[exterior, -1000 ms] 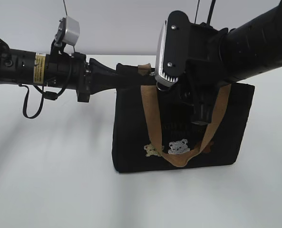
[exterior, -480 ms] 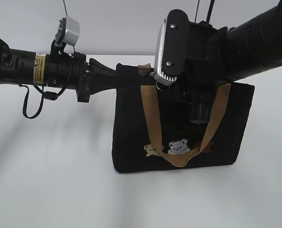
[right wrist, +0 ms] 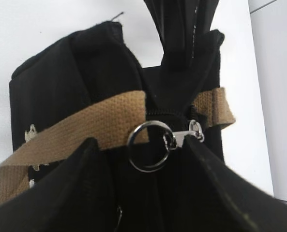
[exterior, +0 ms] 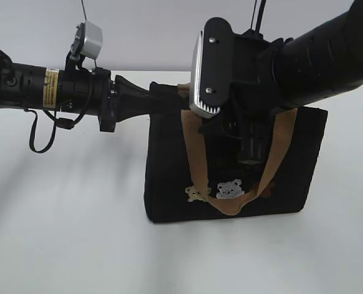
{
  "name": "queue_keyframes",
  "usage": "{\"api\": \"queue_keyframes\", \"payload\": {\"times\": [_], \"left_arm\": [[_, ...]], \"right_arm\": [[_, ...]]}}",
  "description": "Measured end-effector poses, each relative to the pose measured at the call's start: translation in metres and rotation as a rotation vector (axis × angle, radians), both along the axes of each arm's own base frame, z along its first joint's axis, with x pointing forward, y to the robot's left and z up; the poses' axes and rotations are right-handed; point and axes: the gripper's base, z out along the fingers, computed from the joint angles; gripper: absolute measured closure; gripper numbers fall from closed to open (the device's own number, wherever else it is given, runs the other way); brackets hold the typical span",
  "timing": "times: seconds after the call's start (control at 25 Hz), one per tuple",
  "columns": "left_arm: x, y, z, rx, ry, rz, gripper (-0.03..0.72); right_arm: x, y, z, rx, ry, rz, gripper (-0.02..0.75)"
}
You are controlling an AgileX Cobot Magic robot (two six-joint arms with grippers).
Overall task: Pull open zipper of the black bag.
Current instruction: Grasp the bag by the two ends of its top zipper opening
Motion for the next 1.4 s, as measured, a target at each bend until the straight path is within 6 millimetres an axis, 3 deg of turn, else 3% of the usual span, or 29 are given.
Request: {"api": "queue_keyframes", "payload": {"times": [0.2,0.4,0.52,1.16,1.4], "left_arm": [[0.0,0.0,0.0,0.0,0.0,0.0,0.645],[0.0,0.0,0.0,0.0,0.0,0.0,0.645],[0.0,0.0,0.0,0.0,0.0,0.0,0.645],[0.0,0.0,0.0,0.0,0.0,-0.001,0.645],[0.0,0.0,0.0,0.0,0.0,-0.001,0.645]], "right_arm": [[0.0003,0.0,0.0002,0.0,-0.004,0.0,0.351],[0.0004,0.0001,-0.0001,0.0,-0.004,0.0,0.512],[0.0005,0.0001,0.0,0.001,-0.005,0.0,0.566],[0.0002,-0.0004,0.0031,0.048,0.018,-0.056,0.592],[0.0006,-0.0003,0.0035,0.061,0.023,-0.071,0.741]]}}
